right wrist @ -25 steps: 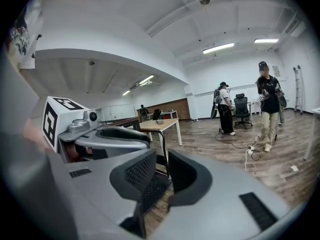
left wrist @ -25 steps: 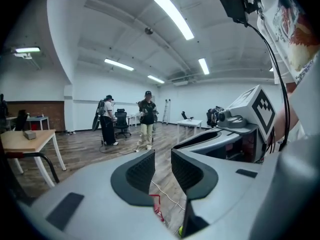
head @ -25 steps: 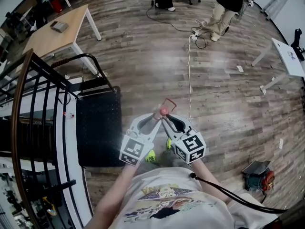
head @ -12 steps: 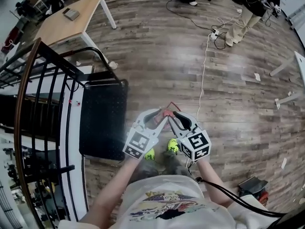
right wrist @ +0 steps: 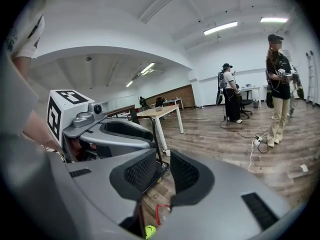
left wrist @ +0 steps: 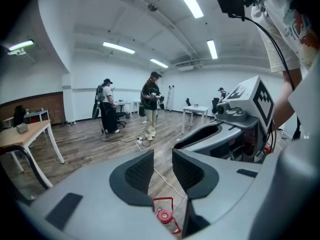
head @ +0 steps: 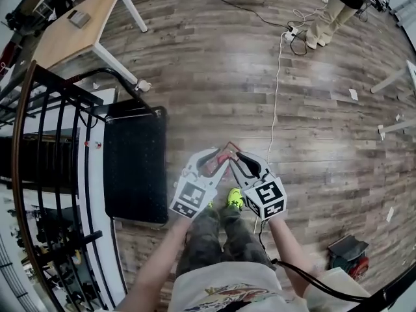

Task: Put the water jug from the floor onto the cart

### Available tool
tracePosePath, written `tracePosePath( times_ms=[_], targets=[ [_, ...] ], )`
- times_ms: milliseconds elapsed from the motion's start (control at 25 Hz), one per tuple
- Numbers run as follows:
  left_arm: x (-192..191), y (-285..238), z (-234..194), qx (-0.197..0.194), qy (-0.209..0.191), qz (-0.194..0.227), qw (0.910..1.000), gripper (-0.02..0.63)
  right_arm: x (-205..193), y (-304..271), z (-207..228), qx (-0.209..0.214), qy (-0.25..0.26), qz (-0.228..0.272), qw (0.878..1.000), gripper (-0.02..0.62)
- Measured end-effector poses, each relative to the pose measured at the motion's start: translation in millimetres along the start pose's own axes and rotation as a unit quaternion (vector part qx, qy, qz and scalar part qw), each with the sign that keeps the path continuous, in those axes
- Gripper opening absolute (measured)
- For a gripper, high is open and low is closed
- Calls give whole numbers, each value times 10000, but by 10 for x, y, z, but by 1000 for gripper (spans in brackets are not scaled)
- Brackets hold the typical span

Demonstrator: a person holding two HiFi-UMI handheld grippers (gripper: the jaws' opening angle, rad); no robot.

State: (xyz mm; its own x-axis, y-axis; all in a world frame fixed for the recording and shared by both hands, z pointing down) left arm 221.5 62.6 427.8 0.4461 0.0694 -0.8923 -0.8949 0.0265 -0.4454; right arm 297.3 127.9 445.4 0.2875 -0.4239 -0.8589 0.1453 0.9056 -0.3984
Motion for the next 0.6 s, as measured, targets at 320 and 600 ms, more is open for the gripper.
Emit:
tracePosePath(
  times_ms=[320,600],
  targets=[
    [-736,-618,-148,-513,-208,-535,9970,94,-648,-459,402,-441,-211,-387,9981,75],
    [-1421,-1201,-211,-721,-149,-673,9950,104,-1301,-844,841,-822,-459,-505,9943,88]
  ],
)
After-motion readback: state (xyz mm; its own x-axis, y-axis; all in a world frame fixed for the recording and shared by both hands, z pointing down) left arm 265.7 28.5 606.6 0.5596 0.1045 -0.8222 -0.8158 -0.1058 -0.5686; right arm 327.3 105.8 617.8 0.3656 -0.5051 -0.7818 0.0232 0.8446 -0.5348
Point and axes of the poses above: the fingertips, and each gripper's own axes: y backward along the fingers, z to its right, x out of its top, the point moved 6 cm from there along y, backward along the fingers, and after that the axes turned 5 degrees about -y, right-handed, at the moved point
